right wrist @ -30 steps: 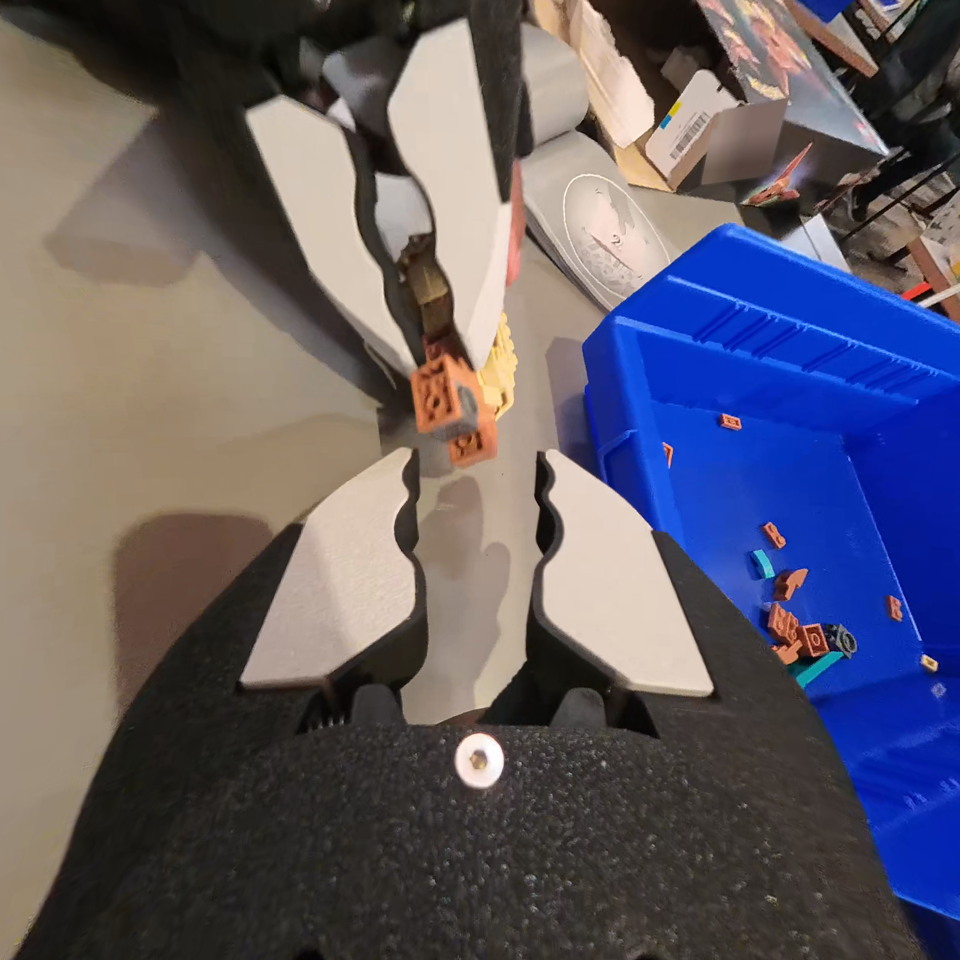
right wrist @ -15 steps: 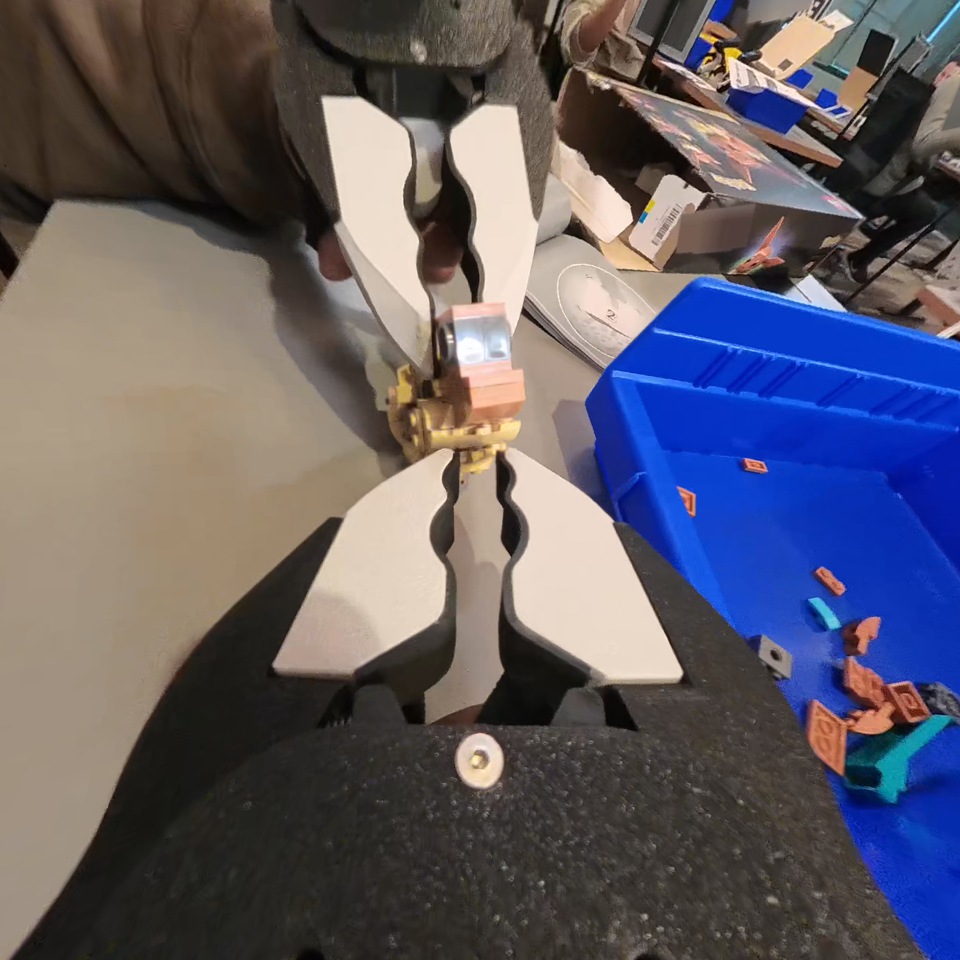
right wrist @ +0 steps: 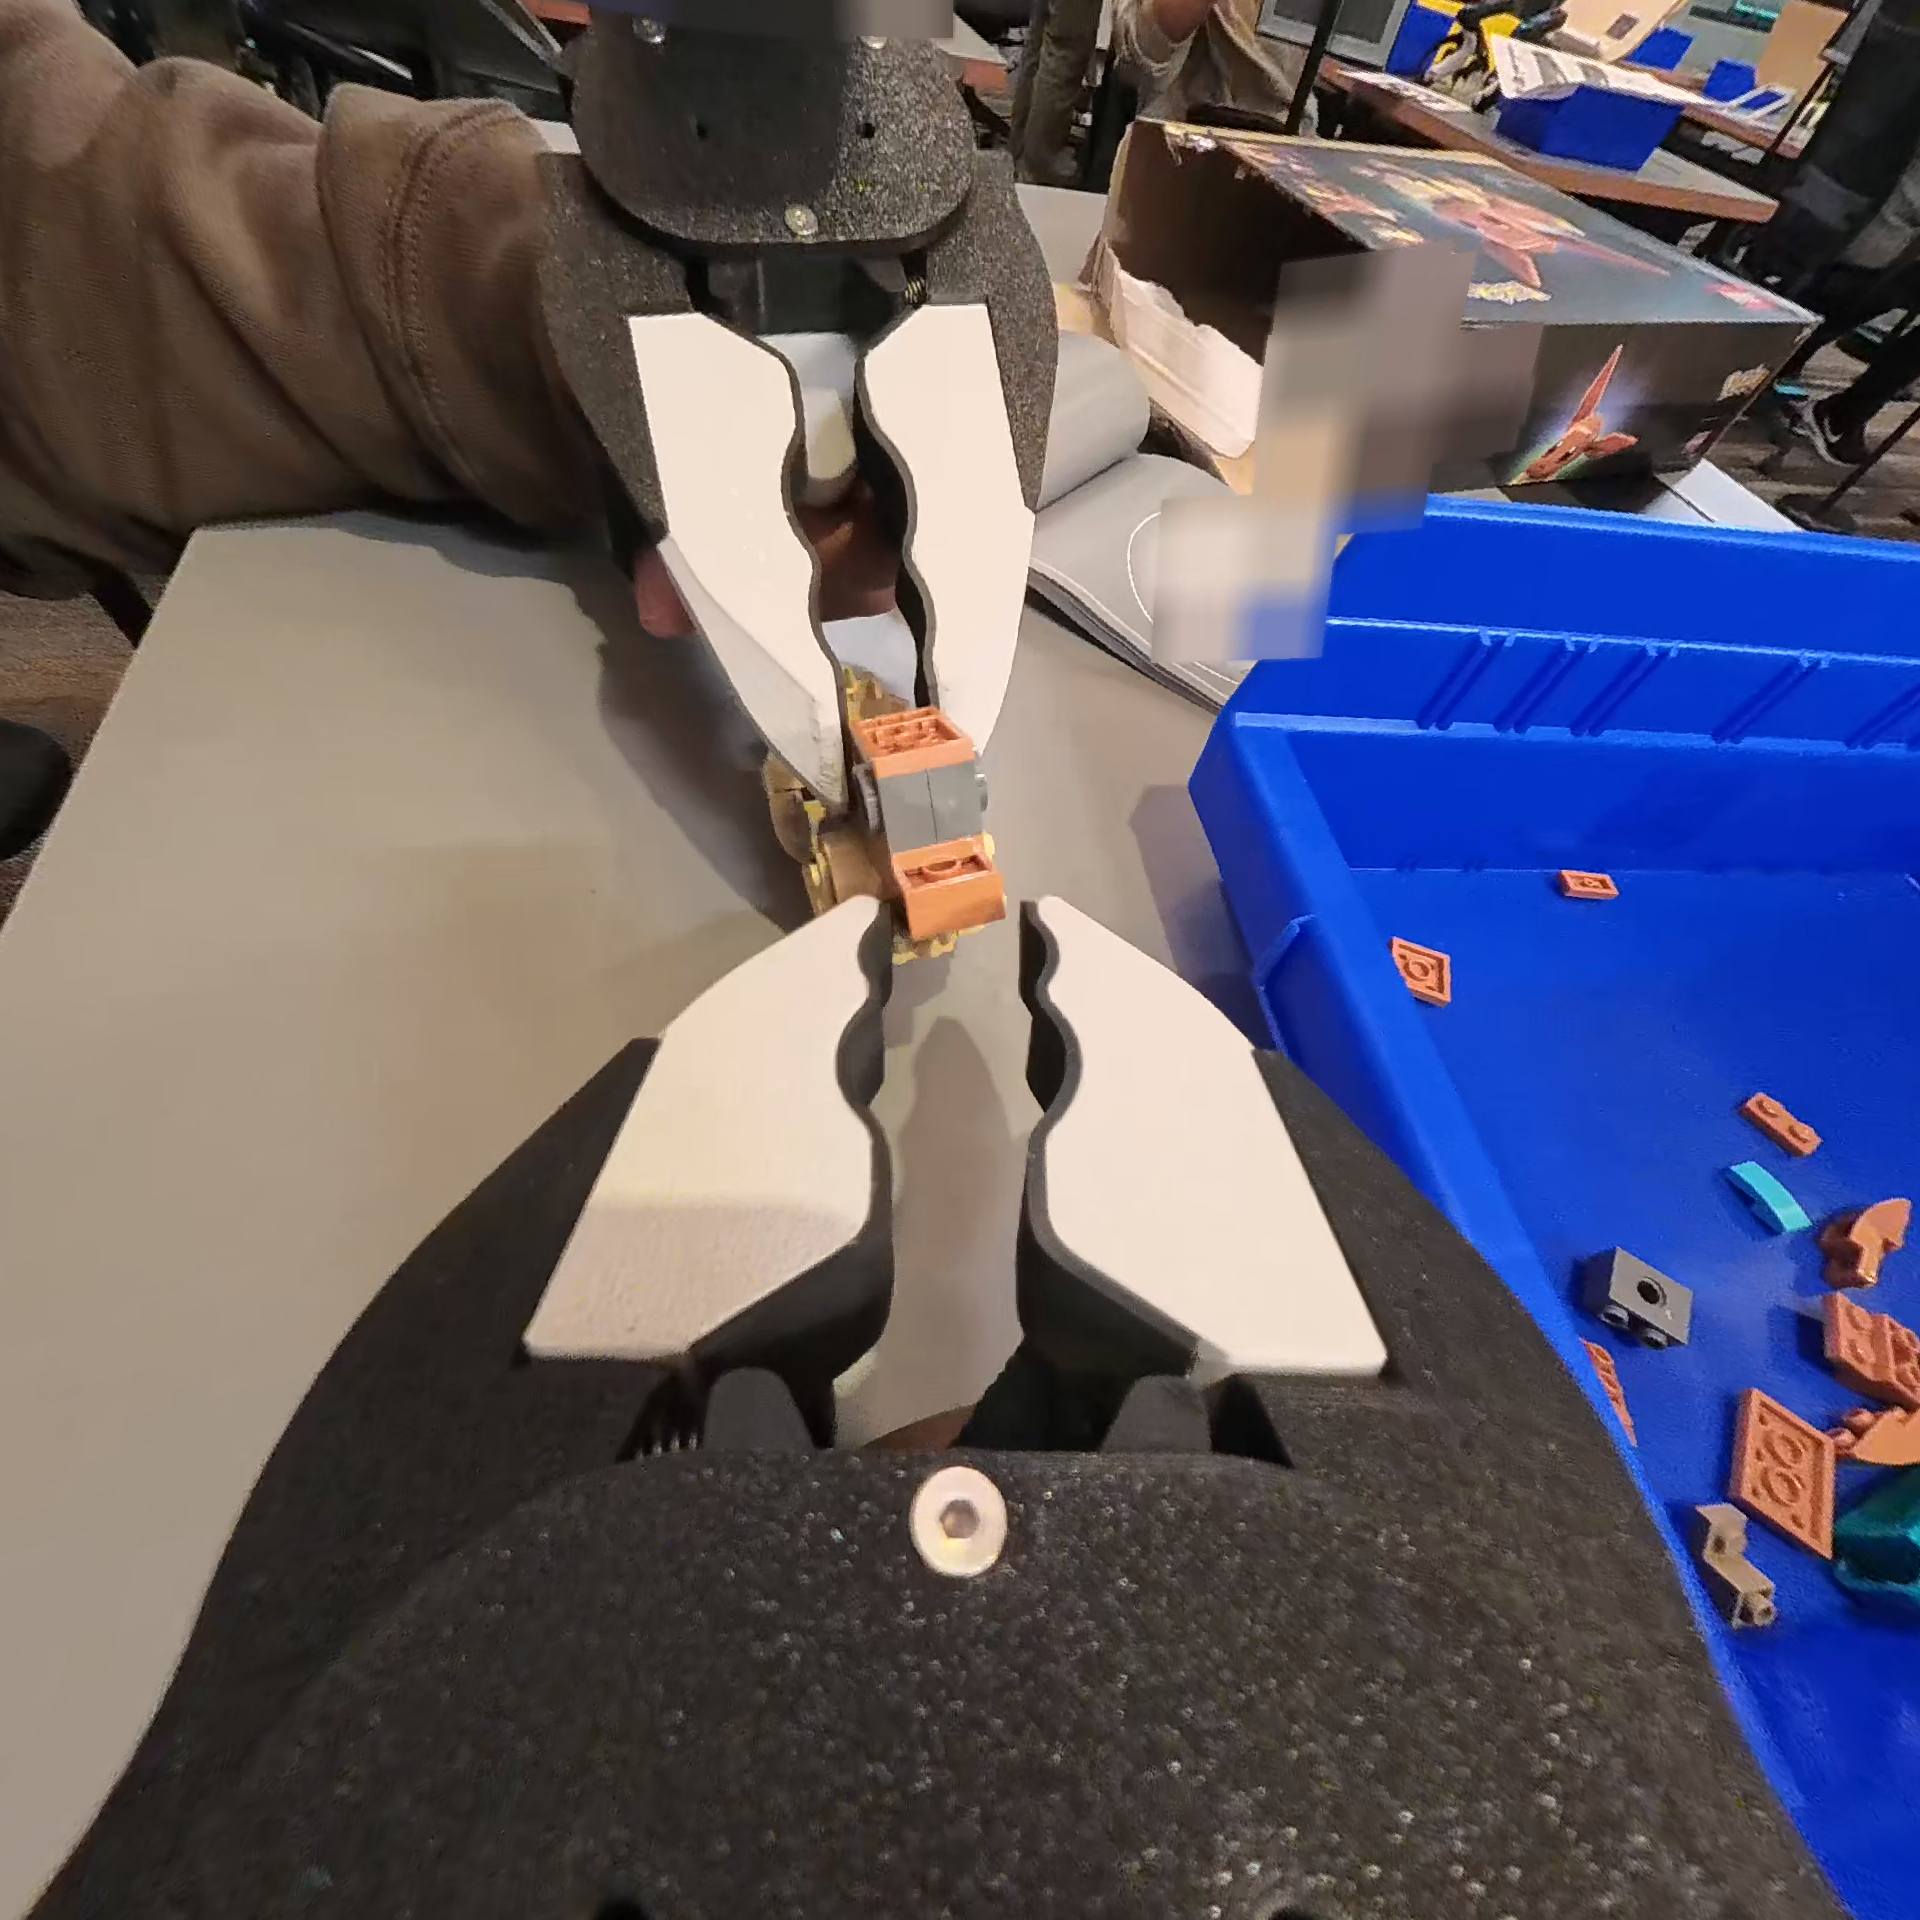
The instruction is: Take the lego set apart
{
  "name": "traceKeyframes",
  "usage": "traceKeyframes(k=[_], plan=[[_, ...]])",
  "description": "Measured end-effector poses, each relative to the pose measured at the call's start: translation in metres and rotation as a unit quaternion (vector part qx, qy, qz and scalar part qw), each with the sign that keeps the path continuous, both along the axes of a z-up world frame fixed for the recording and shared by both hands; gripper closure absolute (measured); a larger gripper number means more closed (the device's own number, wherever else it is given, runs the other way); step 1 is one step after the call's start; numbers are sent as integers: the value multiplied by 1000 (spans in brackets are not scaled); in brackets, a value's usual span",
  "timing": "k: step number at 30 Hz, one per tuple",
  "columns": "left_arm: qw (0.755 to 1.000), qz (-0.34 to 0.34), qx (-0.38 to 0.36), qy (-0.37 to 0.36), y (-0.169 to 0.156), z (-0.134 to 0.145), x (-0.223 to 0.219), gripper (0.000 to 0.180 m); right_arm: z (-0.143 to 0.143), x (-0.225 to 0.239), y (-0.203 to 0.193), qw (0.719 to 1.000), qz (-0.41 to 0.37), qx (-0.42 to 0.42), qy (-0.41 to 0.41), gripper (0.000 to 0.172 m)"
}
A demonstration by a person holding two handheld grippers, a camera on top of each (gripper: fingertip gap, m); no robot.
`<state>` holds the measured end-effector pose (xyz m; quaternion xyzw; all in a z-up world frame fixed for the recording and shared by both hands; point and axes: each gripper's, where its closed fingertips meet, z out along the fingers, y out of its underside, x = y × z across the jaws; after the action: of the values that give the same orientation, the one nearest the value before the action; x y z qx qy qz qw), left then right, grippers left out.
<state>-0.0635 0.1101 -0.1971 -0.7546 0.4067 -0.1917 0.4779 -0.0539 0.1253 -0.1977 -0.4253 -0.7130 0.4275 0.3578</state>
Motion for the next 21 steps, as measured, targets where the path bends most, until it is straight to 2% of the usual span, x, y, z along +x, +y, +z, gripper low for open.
traceKeyframes(k=[6, 9, 12, 16, 21], plan=[[1000, 9, -2, -13, 2, 2, -3, 164, 6, 0, -1, 999, 4, -34, 3, 154], [1000, 9, -5, -22, 1, 5, -4, 151, 11, 0, 0, 998, 3, -66, 5, 155], [1000, 9, -14, -20, 2, 2, -3, 147, 14, 1, 1, 997, 5, -74, 10, 155], [1000, 12, -13, -23, 5, 0, 0, 148, 16, 1, -5, 997, 18, -70, 16, 155], [999, -3, -15, -47, 1, 7, 5, 164, 25, 0, -8, 996, 23, -81, 42, 154]])
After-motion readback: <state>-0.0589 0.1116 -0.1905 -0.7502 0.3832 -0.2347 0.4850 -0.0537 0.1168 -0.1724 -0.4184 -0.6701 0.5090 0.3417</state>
